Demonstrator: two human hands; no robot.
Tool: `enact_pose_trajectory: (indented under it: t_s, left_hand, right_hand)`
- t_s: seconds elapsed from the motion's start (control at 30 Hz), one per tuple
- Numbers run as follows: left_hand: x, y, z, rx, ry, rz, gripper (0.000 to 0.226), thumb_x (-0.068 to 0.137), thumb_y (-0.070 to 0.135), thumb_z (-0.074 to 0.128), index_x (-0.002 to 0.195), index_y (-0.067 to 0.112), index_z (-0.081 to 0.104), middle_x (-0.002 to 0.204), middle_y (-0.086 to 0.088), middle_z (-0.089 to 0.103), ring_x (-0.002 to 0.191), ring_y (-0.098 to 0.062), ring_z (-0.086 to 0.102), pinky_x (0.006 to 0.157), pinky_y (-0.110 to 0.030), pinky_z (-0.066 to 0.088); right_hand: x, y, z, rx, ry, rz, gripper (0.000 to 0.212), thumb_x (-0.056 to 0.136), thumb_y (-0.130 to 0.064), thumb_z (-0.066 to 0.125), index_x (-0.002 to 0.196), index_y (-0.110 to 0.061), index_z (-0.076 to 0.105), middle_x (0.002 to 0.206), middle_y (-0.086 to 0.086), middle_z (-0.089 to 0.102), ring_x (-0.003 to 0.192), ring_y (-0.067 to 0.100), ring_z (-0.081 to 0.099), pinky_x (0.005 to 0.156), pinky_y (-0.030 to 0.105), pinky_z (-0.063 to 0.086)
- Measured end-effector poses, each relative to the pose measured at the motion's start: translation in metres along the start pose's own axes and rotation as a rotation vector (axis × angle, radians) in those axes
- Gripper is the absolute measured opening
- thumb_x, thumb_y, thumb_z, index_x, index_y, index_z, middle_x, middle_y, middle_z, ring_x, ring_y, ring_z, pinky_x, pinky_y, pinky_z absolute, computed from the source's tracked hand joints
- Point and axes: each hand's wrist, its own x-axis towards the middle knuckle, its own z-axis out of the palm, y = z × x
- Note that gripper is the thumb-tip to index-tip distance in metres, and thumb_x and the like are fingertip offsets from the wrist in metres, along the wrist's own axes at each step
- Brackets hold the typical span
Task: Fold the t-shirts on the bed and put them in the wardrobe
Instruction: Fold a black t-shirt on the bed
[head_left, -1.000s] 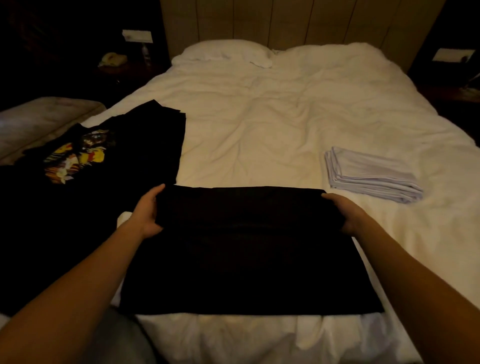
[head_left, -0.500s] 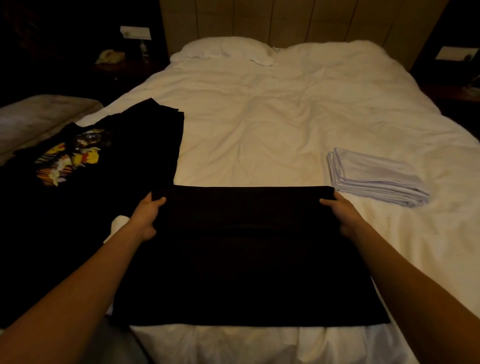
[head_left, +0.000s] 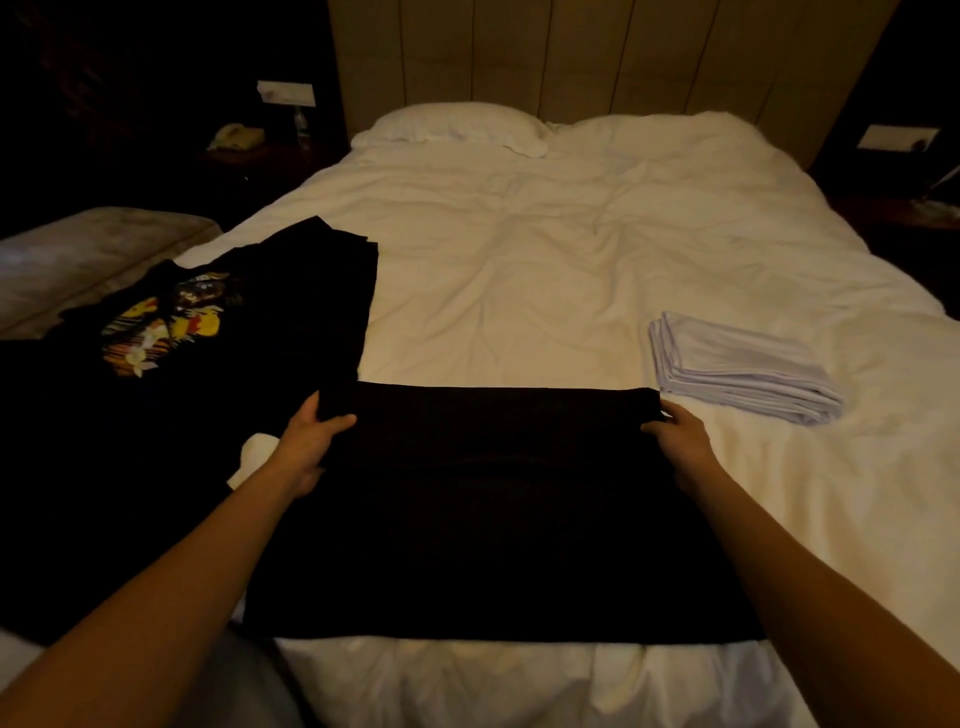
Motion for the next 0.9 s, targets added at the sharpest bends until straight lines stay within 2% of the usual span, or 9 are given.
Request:
enact_pose_trajectory:
  t_s: [0.1,0.2,0.23,0.3,0.43,0.5,0.63,0.77,0.9]
  left_hand:
    - [-0.006,-0.003,0.002,0.303,0.115,0.146,0.072,0.089,0.009,0.069,0.151,0.017,0.032,0.141,-0.013,0.051,0.127,-0.028,0.051,0.103,-0.038,0.043]
    - [-0.015,-0.006,0.009,0.922,0.273,0.33,0.082,0.088,0.027,0.07,0.154,0.017,0.022,0.149,-0.018,0.037,0.134,-0.037,0.039,0.106,-0.049,0.039]
    - [-0.019,-0.007,0.014,1.1,0.285,0.418,0.08,0.089,0.033,0.068,0.153,0.016,0.024,0.151,-0.02,0.033,0.136,-0.04,0.035,0.106,-0.052,0.038]
    - [-0.019,-0.012,0.024,1.298,0.195,0.556,0.072,0.093,0.042,0.059,0.152,0.014,0.03,0.155,-0.021,0.03,0.142,-0.04,0.028,0.113,-0.054,0.032]
    - [-0.012,-0.025,0.041,1.447,-0.115,0.515,0.067,0.1,0.058,0.028,0.157,0.027,0.013,0.164,-0.01,0.012,0.151,-0.028,0.009,0.121,-0.043,0.01]
    - [-0.01,-0.031,0.04,1.452,-0.112,0.417,0.065,0.102,0.056,0.025,0.157,0.029,0.005,0.165,-0.009,0.003,0.152,-0.027,0.003,0.122,-0.042,0.004]
    - [-0.009,-0.027,0.046,1.402,-0.015,0.293,0.068,0.101,0.057,0.023,0.158,0.024,0.006,0.164,-0.014,0.001,0.151,-0.031,0.001,0.122,-0.044,0.004]
    - [0.003,-0.014,0.065,1.388,0.028,0.398,0.068,0.101,0.056,0.024,0.158,0.021,0.009,0.164,-0.016,0.004,0.151,-0.031,0.003,0.121,-0.045,0.004]
    - [0.028,0.0,0.081,1.344,-0.104,0.501,0.064,0.103,0.048,0.033,0.155,0.012,0.021,0.158,-0.018,0.026,0.148,-0.031,0.016,0.122,-0.041,0.013]
  right_hand:
    - [-0.008,0.001,0.004,-0.298,0.114,-0.11,0.053,0.09,-0.013,0.063,0.141,-0.007,0.048,0.132,0.017,0.059,0.117,0.034,0.058,0.094,0.035,0.045]
    - [-0.021,0.005,0.01,-0.639,0.215,-0.37,0.061,0.094,-0.026,0.06,0.148,-0.008,0.038,0.141,0.019,0.05,0.131,0.037,0.045,0.107,0.044,0.038]
    - [-0.025,0.005,0.013,-0.755,0.216,-0.468,0.06,0.096,-0.03,0.057,0.149,-0.008,0.037,0.145,0.018,0.047,0.135,0.036,0.041,0.11,0.045,0.036]
    - [-0.029,0.008,0.024,-0.939,0.106,-0.621,0.059,0.099,-0.037,0.05,0.15,-0.011,0.036,0.152,0.015,0.041,0.142,0.033,0.033,0.116,0.044,0.028]
    - [-0.033,0.016,0.042,-1.104,-0.17,-0.574,0.062,0.104,-0.045,0.034,0.156,-0.015,0.02,0.161,0.008,0.023,0.15,0.025,0.017,0.122,0.038,0.014]
    - [-0.03,0.022,0.038,-1.131,-0.179,-0.488,0.063,0.104,-0.046,0.029,0.156,-0.013,0.017,0.162,0.008,0.02,0.15,0.024,0.015,0.122,0.037,0.012]
    - [-0.027,0.022,0.036,-1.166,-0.092,-0.445,0.063,0.104,-0.047,0.027,0.155,-0.011,0.021,0.162,0.008,0.022,0.15,0.023,0.015,0.122,0.037,0.008]
    - [-0.019,0.006,0.05,-1.089,-0.034,-0.515,0.062,0.104,-0.045,0.032,0.154,-0.008,0.026,0.159,0.011,0.027,0.149,0.026,0.017,0.122,0.039,0.009]
    - [0.001,-0.013,0.063,-1.036,-0.121,-0.549,0.063,0.104,-0.044,0.035,0.155,-0.008,0.023,0.16,0.012,0.026,0.149,0.027,0.017,0.12,0.037,0.012]
